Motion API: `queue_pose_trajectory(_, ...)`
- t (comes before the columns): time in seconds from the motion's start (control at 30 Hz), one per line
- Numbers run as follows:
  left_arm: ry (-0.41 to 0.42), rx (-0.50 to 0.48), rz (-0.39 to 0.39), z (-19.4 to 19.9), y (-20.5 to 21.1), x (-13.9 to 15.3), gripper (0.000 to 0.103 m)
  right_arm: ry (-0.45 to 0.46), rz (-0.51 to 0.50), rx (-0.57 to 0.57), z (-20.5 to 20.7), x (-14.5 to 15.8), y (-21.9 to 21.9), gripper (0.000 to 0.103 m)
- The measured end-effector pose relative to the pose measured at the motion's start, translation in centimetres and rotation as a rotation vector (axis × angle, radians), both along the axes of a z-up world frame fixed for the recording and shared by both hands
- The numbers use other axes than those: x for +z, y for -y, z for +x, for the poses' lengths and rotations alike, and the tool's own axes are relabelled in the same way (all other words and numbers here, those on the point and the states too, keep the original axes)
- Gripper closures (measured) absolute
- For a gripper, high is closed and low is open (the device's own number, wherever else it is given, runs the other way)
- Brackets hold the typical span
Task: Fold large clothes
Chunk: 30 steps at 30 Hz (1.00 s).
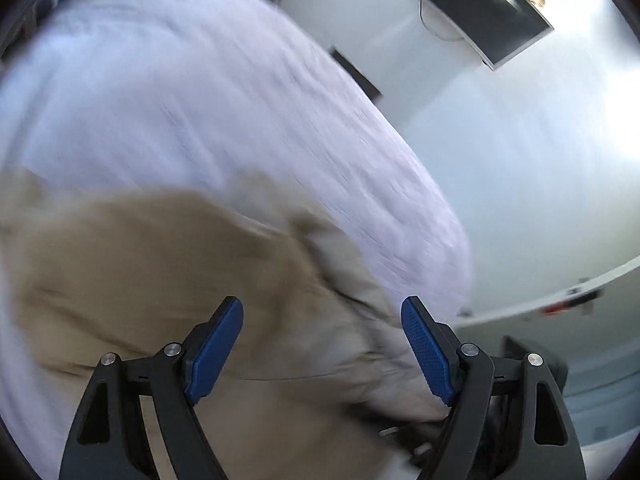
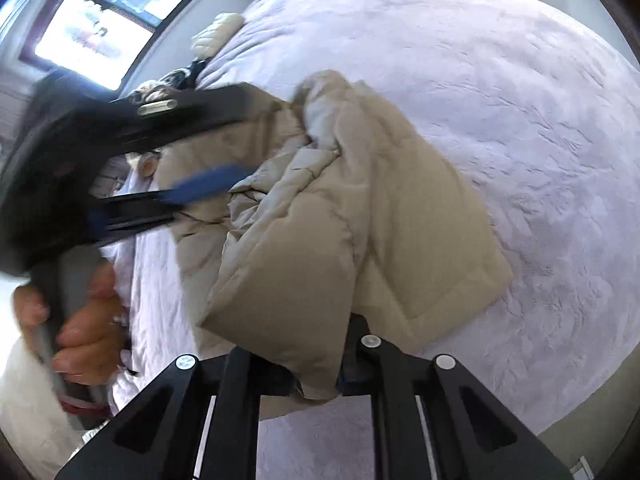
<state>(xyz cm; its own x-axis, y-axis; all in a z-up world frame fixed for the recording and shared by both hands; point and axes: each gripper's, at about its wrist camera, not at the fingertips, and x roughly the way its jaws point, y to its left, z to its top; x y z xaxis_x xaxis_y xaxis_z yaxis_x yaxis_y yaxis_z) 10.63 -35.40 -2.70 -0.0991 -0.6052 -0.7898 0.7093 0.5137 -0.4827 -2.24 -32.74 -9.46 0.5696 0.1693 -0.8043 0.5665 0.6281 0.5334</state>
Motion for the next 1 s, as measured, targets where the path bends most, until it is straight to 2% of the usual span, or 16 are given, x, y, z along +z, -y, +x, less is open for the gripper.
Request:
queue_pose_trajectory(0.1,0.127,0.080,0.079,2.1,-2.4,-2.2,0.022,-0.034,-0.006,-0.041,-1.2,-1.1,1.0,0.090)
queue_pose_trajectory(0.2,0.098,0.150,0.131,4.3,-2.2,-5.2,0.022,-0.053,0.050,-0.092,-2.3,-3.1,2.3,0.090)
queue_pose_trajectory(0.27,0.087,0.154,0.165,4.6,-0.3,-8.1,0.022,-0.059,0.102,-0.128,-2.6,-4.9,3.0,0.090)
queue_pose_trajectory(0.3,0.101,0.144,0.191,2.7,-1.8,-9.2,0.022,-0.058,0.121,-0.138,-2.5,-5.5,3.8,0.090)
queue_pose_trajectory(0.33,0.120,0.133,0.213,2.7,-0.2,-10.4,0.022,-0.056,0.140,-0.150,-2.6,-6.2,4.1,0.090)
queue_pose_trajectory(0.47,0.189,0.085,0.263,2.4,2.8,-12.7,0.022,-0.052,0.149,-0.181,-2.8,-8.0,5.5,0.090)
queue_pose_trajectory(0.6,0.160,0.102,0.293,3.3,4.5,-13.1,0.022,-0.036,0.171,-0.215,-3.9,-9.4,7.1,0.090)
queue_pose_trajectory(0.77,0.160,0.104,0.304,3.6,4.5,-13.7,0.022,-0.025,0.279,-0.228,-5.2,-10.1,9.0,0.087)
queue_pose_trajectory(0.87,0.153,0.110,0.305,3.6,4.5,-13.8,0.022,-0.039,0.251,-0.219,-6.8,-8.8,9.7,0.083)
queue_pose_trajectory(1.0,0.156,0.112,0.312,3.6,4.5,-13.6,0.022,-0.077,0.134,-0.227,-8.1,-6.1,10.6,0.082)
